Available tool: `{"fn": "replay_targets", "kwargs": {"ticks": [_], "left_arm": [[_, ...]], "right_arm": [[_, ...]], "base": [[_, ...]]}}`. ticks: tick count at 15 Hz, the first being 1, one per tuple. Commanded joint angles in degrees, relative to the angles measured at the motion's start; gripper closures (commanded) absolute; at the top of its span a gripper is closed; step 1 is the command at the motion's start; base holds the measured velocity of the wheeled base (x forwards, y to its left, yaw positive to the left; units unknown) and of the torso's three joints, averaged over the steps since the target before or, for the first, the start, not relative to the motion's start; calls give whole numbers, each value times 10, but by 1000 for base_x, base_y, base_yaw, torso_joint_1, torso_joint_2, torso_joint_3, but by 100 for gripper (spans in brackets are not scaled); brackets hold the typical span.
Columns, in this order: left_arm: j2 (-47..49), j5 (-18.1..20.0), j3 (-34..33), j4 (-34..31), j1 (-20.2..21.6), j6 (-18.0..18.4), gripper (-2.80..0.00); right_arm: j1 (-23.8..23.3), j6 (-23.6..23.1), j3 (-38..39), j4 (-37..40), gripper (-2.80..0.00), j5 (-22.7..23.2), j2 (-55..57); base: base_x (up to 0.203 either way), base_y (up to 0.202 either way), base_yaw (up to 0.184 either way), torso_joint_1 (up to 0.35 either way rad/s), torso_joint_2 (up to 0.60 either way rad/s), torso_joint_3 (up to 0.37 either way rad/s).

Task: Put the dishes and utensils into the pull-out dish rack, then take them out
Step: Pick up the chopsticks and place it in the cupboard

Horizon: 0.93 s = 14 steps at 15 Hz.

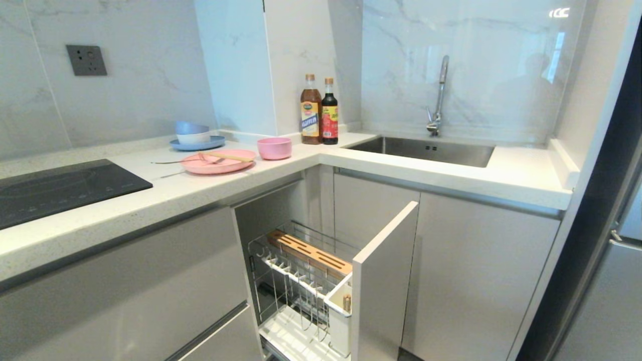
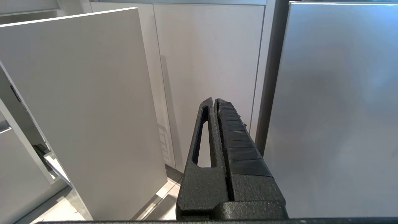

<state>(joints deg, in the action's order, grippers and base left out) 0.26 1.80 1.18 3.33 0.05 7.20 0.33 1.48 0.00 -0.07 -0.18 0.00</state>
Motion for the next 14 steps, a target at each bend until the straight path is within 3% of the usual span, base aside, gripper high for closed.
{"fn": "replay_targets", "kwargs": {"ticks": [1,5,14], "left_arm": [[-2,9,-12,-40,0,-35,0],[-2,-19,-11,-39,0,-98,0],[-2,-23,-11,-39,0,-111,0]], "right_arm": [[0,0,1,0,0,0,0],[0,0,0,0,0,0,0],[0,0,0,0,0,0,0]], "base": [[0,0,0,0,0,0],[0,0,0,0,0,0],[0,0,0,0,0,0]]}}
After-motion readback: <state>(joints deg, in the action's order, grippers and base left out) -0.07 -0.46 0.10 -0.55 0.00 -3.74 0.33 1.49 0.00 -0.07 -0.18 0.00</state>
